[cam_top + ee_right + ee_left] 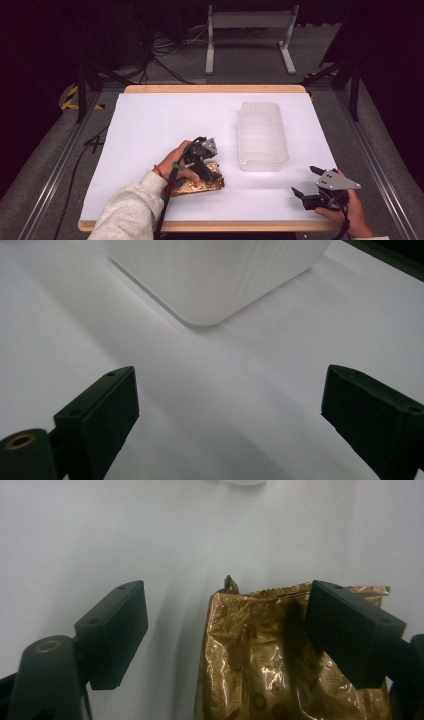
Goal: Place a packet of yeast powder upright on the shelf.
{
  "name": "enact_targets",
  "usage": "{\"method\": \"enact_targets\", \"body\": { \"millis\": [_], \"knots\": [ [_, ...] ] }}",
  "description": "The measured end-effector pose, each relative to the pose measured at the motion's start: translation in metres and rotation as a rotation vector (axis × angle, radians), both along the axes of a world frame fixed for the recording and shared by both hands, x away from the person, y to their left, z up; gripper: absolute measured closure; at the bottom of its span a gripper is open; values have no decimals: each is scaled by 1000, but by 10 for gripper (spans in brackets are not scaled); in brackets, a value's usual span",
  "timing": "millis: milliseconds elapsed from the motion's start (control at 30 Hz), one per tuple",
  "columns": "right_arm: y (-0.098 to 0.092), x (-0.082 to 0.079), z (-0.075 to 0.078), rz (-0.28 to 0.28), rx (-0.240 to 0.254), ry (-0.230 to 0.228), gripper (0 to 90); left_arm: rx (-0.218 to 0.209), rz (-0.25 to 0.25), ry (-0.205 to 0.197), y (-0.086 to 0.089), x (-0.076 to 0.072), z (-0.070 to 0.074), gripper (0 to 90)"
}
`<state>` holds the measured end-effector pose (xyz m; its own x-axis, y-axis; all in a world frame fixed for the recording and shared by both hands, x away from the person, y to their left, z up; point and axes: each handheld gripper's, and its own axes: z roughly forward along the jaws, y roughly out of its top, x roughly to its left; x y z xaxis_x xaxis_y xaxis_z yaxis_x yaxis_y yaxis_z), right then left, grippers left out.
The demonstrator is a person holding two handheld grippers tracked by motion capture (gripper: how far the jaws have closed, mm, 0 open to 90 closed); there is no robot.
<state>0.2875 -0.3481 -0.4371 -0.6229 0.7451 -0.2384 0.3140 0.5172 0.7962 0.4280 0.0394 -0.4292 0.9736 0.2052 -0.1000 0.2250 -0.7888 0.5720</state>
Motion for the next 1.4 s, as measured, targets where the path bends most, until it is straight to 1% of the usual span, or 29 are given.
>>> {"method": "enact_targets", "body": {
  "millis": [33, 67, 133, 200, 233, 267, 300, 333, 367, 400, 433, 467, 533, 567, 633, 667, 733, 833, 867, 933, 967, 1067, 1100, 1200, 1267, 1333, 1400],
  "knots": [
    [0, 0, 0, 1, -1, -1, 89, 8, -1, 23, -1, 1, -1, 183],
    [1, 0, -1, 4, -2, 1, 88, 16, -6, 21, -2, 2, -1, 193],
    [1, 1, -1, 8, -5, 4, 88, 31, -21, 34, -3, 3, 0, 200],
    [2, 1, -1, 16, -8, 7, 88, 56, -34, 52, -6, 3, 1, 257],
    [2, 2, -1, 15, -7, 10, 88, 69, -40, 56, -8, 4, 1, 271],
    [2, 2, -2, 16, -9, 12, 88, 74, -40, 61, -9, 4, 2, 279],
    [3, 2, -2, 18, -10, 14, 89, 67, -54, 72, -10, 6, 3, 310],
    [3, 2, -2, 20, -10, 16, 88, 60, -69, 90, -10, 6, 4, 390],
    [3, 2, -2, 21, -11, 17, 88, 54, -77, 95, -10, 6, 5, 475],
    [3, 2, -2, 23, -12, 16, 88, 58, -85, 90, -11, 6, 5, 526],
    [3, 2, -2, 24, -13, 16, 88, 66, -77, 86, -12, 5, 6, 556],
    [3, 2, -2, 23, -12, 20, 88, 60, -78, 76, -11, 5, 7, 612],
    [3, 2, -2, 25, -13, 20, 88, 54, -68, 83, -10, 5, 8, 682],
    [3, 2, -2, 25, -13, 21, 88, 49, -61, 70, -8, 5, 9, 701],
    [3, 2, -2, 27, -15, 20, 88, 26, -38, 64, -4, 6, 13, 831],
    [3, 2, -2, 27, -15, 20, 88, 24, -26, 55, -3, 6, 14, 841],
    [4, 2, -2, 30, -16, 19, 89, 19, -12, 51, 0, 6, 15, 847],
    [4, 3, -2, 30, -16, 18, 88, -4, 15, 35, 4, 6, 17, 850],
    [4, 3, -2, 30, -16, 17, 89, -18, 20, 33, 6, 6, 19, 852],
    [5, 3, -2, 35, -19, 16, 88, -36, 35, 10, 9, 5, 24, 856],
    [5, 3, -2, 35, -19, 15, 88, -55, 46, -15, 13, 4, 29, 857],
    [5, 3, -1, 32, -9, 12, 88, -118, 81, -46, 23, -3, 41, 861],
    [5, 4, -1, 33, -7, 12, 88, -132, 86, -55, 26, -6, 46, 861],
    [6, 3, -1, 38, -10, 12, 89, -172, 102, -101, 38, -15, 61, 862],
    [6, 3, 0, 42, -12, 11, 88, -207, 128, -129, 48, -22, 71, 862],
    [7, 3, 1, 44, -10, 7, 88, -238, 138, -152, 57, -29, 79, 862],
    [7, 3, 2, 43, -6, 4, 89, -257, 143, -168, 64, -34, 85, 863]
  ]
}}
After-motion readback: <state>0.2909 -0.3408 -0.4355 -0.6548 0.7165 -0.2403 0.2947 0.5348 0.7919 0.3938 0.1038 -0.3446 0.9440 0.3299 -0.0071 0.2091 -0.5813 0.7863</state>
